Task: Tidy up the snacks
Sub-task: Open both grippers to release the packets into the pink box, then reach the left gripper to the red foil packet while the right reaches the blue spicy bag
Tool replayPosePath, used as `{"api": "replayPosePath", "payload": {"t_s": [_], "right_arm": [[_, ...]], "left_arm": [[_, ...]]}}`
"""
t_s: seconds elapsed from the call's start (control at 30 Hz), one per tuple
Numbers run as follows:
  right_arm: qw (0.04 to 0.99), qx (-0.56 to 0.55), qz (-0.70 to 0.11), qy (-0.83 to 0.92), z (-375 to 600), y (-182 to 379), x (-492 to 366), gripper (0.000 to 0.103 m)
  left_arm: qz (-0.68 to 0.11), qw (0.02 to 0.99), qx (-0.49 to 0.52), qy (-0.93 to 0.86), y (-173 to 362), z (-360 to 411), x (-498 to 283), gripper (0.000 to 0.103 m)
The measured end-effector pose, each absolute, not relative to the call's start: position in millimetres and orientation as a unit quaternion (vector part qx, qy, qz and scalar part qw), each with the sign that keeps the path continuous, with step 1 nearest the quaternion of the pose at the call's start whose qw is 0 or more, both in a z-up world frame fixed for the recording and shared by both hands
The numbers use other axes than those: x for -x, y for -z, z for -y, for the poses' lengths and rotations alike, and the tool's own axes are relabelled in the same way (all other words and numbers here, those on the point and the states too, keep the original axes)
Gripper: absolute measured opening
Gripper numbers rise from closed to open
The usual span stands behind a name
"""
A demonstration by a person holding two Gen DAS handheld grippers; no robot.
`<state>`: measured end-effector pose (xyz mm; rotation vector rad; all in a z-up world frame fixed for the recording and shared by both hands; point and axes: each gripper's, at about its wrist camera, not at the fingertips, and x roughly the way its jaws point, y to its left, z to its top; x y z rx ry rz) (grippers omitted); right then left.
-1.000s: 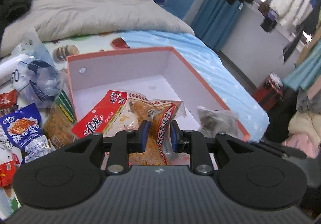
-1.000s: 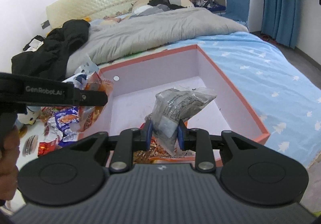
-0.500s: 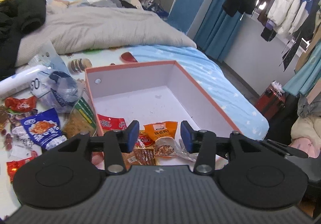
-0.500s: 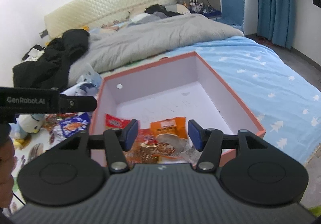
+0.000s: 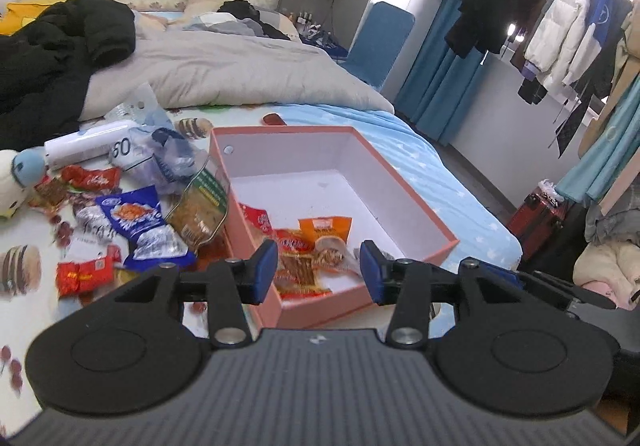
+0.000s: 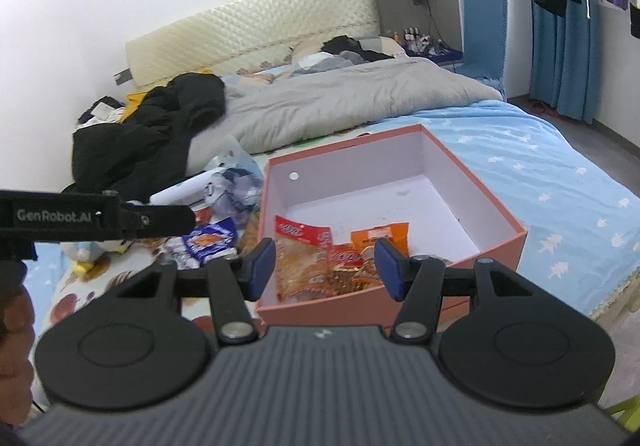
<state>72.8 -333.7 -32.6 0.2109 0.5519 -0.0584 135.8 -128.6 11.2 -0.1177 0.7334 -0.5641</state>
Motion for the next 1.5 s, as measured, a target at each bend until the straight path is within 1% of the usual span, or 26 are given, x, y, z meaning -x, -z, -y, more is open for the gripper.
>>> {"api": "replayPosePath", "payload": {"t_s": [0.5,0.83,1.03,1.23,1.5], "right_arm": [[0.962,-0.080,-0.261,-0.026,279.1,29.3,-22.6,0.057],[0.961,-0.063,-0.258,-0.073,256.2,36.7,1.7,0.057],[0.956,-0.059,-0.269,-0.101,244.1,43.7,4.4,0.057],[0.957,-0.055,-0.266,-0.105,242.6,43.6,5.1,0.057],[0.956,-0.054,-0.273,-0.099,239.2,50.7,-2.0,0.057]], "left_arm": [[-0.339,0.910,0.059,0.232,-18.0,70.6,-59.1,0.051],[-0.355,0.913,0.053,0.195,-2.4,36.3,-26.8,0.051],[-0.369,0.912,0.065,0.170,9.1,22.0,-23.7,0.051],[-0.379,0.907,0.071,0.168,14.7,24.6,-30.6,0.056],[-0.394,0.900,0.070,0.175,26.0,28.2,-48.2,0.056]]}}
